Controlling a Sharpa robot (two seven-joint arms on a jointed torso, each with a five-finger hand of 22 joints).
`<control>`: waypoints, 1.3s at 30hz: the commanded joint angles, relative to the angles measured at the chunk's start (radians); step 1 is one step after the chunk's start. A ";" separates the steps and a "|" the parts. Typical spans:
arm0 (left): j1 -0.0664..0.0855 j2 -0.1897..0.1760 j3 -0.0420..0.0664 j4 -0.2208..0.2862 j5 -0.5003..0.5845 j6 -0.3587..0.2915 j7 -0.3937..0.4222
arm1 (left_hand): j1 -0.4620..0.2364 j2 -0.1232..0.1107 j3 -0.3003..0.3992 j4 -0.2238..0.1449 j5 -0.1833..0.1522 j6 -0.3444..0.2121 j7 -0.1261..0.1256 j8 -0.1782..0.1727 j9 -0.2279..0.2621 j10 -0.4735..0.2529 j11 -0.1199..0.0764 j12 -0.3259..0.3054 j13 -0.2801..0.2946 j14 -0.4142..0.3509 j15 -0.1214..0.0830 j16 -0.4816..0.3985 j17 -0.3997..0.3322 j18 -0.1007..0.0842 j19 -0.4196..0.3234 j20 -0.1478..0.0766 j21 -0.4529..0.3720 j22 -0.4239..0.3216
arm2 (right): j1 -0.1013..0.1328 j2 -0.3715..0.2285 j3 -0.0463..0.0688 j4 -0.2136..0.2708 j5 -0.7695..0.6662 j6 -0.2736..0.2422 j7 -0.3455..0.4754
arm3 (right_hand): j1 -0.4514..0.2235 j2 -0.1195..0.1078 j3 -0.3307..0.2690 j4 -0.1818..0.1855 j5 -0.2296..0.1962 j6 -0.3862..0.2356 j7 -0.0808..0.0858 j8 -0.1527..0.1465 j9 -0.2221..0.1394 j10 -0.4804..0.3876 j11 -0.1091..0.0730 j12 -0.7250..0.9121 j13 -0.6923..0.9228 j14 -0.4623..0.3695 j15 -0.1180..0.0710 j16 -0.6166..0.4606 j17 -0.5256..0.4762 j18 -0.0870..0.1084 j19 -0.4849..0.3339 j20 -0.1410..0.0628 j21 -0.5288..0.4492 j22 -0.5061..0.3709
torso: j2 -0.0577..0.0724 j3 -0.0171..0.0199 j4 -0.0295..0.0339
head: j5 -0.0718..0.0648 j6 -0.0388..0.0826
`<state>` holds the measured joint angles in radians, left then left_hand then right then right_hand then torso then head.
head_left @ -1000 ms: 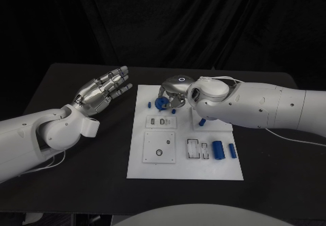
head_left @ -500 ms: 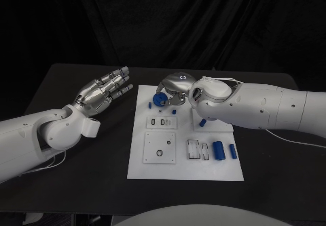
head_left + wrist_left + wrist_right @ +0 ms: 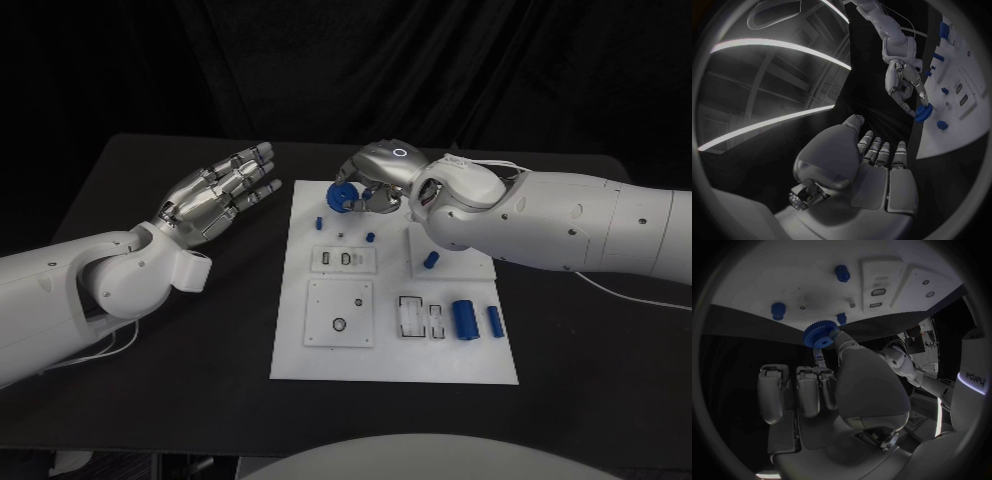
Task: Assemble the parts on the task board
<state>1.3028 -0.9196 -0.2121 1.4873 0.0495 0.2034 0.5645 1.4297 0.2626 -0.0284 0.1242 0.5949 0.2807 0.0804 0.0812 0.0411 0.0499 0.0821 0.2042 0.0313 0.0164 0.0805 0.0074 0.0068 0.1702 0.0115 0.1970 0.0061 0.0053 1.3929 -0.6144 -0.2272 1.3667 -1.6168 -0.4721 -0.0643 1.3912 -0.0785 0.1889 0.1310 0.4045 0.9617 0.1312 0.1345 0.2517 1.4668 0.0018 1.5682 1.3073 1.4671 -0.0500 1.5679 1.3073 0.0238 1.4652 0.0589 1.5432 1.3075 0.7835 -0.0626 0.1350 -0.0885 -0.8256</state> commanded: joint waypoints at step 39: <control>-0.006 0.007 0.001 -0.006 0.004 0.021 0.003 | -0.006 0.003 0.006 0.002 -0.006 -0.004 -0.001 0.004 0.000 -0.002 0.008 0.000 0.000 -0.001 0.010 0.004 0.001 0.010 0.000 0.006 0.001 0.001 | -0.012 -0.034 -0.003 -0.011 -0.005 0.162 -0.045 | -0.024 -0.007 0.004 0.024 -0.037 -0.014 -0.030 -0.045 0.060 0.104 0.013 0.003 0.263 0.104 0.008 0.003 0.263 -0.007 0.065 0.012 -0.029 0.241 | -0.001 -0.0012 0.0008 | -0.005 -0.010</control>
<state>1.2988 -0.9135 -0.2121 1.4800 0.0495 0.2099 0.5578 1.4297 0.2626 -0.0284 0.1241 0.5950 0.2807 0.0804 0.0812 0.0411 0.0499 0.0821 0.2042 0.0313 0.0129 0.0840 0.0074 0.0067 0.1702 0.0115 0.1969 0.0061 0.0051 1.3850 -0.6485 -0.2286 1.3587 -1.6168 -0.3436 -0.0913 1.3719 -0.0830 0.1905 0.1518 0.3738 0.9479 0.1076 0.0926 0.2847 1.4630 0.0128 1.5682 1.3073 1.4633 -0.0463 1.5679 1.3073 0.0238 1.4650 0.0662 1.5180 1.3081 0.7828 -0.0630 0.1359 -0.0941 -0.8355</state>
